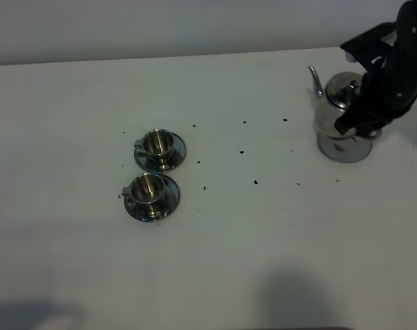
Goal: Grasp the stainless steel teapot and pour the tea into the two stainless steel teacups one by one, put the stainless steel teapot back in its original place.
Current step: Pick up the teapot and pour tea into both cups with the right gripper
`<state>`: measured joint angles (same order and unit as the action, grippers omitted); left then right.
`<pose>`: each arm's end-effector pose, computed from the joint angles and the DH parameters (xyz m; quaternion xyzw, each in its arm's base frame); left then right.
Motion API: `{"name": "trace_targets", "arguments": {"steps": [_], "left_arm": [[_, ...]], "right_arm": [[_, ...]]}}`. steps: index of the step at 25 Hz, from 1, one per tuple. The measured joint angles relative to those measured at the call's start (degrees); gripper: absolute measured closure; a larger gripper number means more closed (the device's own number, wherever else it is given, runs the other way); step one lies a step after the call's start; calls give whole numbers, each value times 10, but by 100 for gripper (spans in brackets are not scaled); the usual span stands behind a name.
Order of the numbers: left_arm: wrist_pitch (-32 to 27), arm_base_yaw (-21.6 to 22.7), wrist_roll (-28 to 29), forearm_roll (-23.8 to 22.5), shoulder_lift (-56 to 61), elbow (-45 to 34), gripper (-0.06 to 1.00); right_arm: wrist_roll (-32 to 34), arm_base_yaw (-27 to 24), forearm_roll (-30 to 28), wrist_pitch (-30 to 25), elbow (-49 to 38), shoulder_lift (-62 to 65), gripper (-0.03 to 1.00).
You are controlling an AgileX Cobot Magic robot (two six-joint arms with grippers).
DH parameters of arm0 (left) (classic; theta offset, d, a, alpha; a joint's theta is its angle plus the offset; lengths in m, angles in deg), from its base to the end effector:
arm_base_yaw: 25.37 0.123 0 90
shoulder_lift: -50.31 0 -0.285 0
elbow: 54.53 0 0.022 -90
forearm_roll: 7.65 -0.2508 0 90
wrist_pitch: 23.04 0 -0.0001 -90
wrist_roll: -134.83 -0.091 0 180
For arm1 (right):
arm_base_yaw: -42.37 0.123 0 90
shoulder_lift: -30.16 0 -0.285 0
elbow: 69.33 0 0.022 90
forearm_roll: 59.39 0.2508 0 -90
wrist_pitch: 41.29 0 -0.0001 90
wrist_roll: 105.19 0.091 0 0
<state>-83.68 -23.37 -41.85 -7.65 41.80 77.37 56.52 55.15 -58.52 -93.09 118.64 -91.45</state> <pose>-0.0037 -0.0001 0.2798 -0.0396 0.8529 -0.0060 0.5206 0.4003 0.0919 0.1972 -0.2619 0.9567 0.0004 0.1269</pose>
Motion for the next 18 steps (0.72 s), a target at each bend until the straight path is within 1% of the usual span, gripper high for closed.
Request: {"name": "trace_targets", "arguments": {"steps": [6, 9, 12, 15, 18], "left_arm": [[0, 0, 0, 0, 0, 0, 58], [0, 0, 0, 0, 0, 0, 58], [0, 0, 0, 0, 0, 0, 58], [0, 0, 0, 0, 0, 0, 58], [0, 0, 0, 0, 0, 0, 58]], "right_arm": [[-15, 63, -22, 48, 1, 14, 79], [-16, 95, -36, 50, 24, 5, 79], [-16, 123, -56, 41, 70, -18, 79], [-17, 151, -77, 14, 131, -52, 79], [-26, 180, -111, -11, 182, -88, 79]]}}
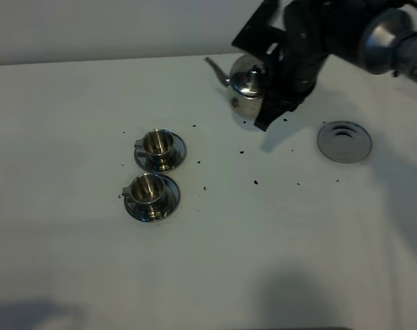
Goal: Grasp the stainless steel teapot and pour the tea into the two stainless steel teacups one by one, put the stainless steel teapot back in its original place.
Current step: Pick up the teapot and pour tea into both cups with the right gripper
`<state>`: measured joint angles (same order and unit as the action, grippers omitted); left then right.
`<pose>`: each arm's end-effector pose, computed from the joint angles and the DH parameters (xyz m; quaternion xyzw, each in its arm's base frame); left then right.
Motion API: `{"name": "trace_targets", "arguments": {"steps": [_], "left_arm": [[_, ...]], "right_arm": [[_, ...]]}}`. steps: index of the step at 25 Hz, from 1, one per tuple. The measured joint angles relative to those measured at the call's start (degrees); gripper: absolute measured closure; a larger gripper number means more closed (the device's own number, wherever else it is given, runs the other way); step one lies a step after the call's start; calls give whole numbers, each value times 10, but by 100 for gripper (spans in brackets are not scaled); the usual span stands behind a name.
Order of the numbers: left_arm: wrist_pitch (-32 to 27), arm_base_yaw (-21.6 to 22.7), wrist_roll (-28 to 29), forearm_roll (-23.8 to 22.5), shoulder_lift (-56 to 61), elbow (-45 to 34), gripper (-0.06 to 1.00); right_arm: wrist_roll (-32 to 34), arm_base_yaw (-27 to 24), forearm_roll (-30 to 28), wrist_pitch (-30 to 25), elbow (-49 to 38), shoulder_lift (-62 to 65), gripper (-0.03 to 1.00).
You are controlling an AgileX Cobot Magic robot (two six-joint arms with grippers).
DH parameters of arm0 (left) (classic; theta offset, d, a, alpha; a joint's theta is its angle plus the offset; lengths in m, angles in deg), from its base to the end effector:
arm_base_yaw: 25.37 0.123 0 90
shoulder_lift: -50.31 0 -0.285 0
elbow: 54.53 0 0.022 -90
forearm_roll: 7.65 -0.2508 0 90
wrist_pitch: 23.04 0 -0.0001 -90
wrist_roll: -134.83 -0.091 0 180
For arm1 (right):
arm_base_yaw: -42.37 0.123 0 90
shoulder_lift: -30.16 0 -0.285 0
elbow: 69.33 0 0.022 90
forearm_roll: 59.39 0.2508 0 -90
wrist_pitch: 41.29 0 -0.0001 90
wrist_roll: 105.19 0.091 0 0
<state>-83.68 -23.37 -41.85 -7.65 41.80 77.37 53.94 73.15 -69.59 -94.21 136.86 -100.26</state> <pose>-0.0037 -0.0001 0.2798 -0.0396 0.8529 -0.0060 0.5206 0.4094 0.2289 0.2169 -0.4599 0.8620 -0.0628 0.2035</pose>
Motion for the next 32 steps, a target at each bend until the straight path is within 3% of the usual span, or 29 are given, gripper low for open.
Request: {"name": "trace_targets", "arguments": {"steps": [18, 32], "left_arm": [[0, 0, 1, 0, 0, 0, 58], [0, 0, 1, 0, 0, 0, 58]], "right_arm": [[-57, 106, -192, -5, 23, -69, 79], [-66, 136, -302, 4, 24, -100, 79]]}}
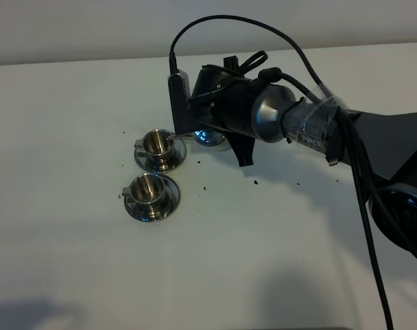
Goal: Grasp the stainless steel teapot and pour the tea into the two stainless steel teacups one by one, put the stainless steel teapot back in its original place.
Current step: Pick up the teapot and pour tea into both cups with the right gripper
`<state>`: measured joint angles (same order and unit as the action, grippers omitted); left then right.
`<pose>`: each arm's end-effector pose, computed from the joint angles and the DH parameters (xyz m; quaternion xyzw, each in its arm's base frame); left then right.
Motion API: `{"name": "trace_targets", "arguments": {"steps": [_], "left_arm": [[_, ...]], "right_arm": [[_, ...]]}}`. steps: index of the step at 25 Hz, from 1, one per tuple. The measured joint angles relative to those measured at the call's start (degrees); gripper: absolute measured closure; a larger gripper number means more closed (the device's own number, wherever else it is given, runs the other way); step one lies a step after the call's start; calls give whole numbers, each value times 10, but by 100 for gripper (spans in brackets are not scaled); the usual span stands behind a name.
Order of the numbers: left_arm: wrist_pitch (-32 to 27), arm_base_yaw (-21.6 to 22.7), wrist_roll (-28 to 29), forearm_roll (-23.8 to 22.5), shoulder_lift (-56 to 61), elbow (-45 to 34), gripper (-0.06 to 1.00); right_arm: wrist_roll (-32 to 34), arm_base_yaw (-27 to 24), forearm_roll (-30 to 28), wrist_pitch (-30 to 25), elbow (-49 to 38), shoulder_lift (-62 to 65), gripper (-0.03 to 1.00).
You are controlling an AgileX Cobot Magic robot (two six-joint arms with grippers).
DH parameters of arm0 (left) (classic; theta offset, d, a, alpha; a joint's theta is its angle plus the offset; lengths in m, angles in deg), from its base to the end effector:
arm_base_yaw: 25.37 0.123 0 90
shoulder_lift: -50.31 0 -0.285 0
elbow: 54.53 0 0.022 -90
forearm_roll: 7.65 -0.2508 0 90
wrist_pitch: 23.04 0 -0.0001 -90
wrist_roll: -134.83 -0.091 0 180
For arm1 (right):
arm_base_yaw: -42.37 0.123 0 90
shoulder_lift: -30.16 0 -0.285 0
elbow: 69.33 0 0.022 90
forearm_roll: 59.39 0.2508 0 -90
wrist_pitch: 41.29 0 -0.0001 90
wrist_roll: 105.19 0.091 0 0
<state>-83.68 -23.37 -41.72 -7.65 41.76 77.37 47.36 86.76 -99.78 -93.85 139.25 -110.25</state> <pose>-0.0036 -0.0001 0.2798 -0.0406 0.8530 -0.0066 0.5203 0.3839 0.3103 0.1601 -0.6837 0.6529 -0.2780 0.1703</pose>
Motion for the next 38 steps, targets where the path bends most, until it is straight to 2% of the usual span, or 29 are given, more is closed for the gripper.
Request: {"name": "trace_targets", "arguments": {"steps": [23, 38], "left_arm": [[0, 0, -2, 0, 0, 0, 58], [0, 0, -2, 0, 0, 0, 58]], "right_arm": [[6, 27, -118, 22, 0, 0, 79], [-3, 27, -172, 23, 0, 0, 79]]}}
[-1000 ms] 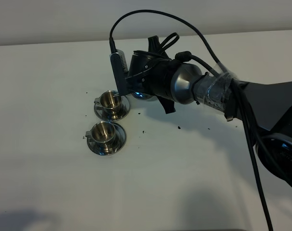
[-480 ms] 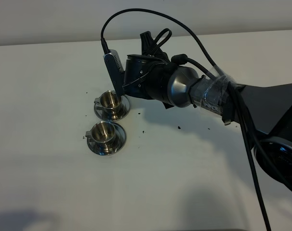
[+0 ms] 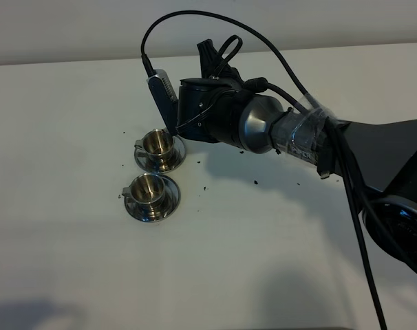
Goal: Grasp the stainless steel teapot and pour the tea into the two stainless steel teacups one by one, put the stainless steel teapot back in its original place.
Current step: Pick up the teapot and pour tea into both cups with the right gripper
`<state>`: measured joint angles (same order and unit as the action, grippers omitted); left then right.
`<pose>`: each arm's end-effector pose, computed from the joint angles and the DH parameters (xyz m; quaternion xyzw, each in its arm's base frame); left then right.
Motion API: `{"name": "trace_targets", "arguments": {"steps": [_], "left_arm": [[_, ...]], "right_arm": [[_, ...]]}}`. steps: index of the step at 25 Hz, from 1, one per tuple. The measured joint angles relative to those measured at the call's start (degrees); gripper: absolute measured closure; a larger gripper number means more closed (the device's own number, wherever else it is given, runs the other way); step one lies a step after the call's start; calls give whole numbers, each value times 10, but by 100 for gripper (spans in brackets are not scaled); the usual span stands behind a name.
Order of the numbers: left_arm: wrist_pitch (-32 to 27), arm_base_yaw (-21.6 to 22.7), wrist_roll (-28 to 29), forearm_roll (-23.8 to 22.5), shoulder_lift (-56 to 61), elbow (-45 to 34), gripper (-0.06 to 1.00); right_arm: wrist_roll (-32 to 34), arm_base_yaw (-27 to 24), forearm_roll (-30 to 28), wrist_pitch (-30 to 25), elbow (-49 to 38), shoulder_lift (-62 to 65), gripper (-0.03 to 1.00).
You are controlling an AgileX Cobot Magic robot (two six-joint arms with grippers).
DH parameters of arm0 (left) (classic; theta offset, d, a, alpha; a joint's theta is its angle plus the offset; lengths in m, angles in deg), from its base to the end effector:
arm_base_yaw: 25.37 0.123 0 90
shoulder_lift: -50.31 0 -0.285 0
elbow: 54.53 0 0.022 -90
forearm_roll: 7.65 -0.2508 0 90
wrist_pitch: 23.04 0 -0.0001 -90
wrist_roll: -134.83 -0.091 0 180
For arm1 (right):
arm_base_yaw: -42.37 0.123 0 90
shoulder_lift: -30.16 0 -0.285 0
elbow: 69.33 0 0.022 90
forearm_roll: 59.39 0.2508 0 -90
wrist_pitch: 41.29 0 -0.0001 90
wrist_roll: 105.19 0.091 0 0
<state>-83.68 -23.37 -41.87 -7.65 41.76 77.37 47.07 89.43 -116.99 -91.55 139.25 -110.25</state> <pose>-0.0036 -0.0001 0.2798 -0.0395 0.8530 -0.0059 0.5203 0.3843 0.3262 0.1753 -0.7216 0.5379 -0.3851 0.2039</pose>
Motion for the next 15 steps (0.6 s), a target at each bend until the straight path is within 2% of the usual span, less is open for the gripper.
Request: {"name": "trace_targets", "arguments": {"steps": [9, 15], "left_arm": [[0, 0, 0, 0, 0, 0, 58], [0, 0, 0, 0, 0, 0, 58]], "right_arm": [[-18, 0, -7, 0, 0, 0, 79], [-19, 0, -37, 8, 0, 0, 79]]}}
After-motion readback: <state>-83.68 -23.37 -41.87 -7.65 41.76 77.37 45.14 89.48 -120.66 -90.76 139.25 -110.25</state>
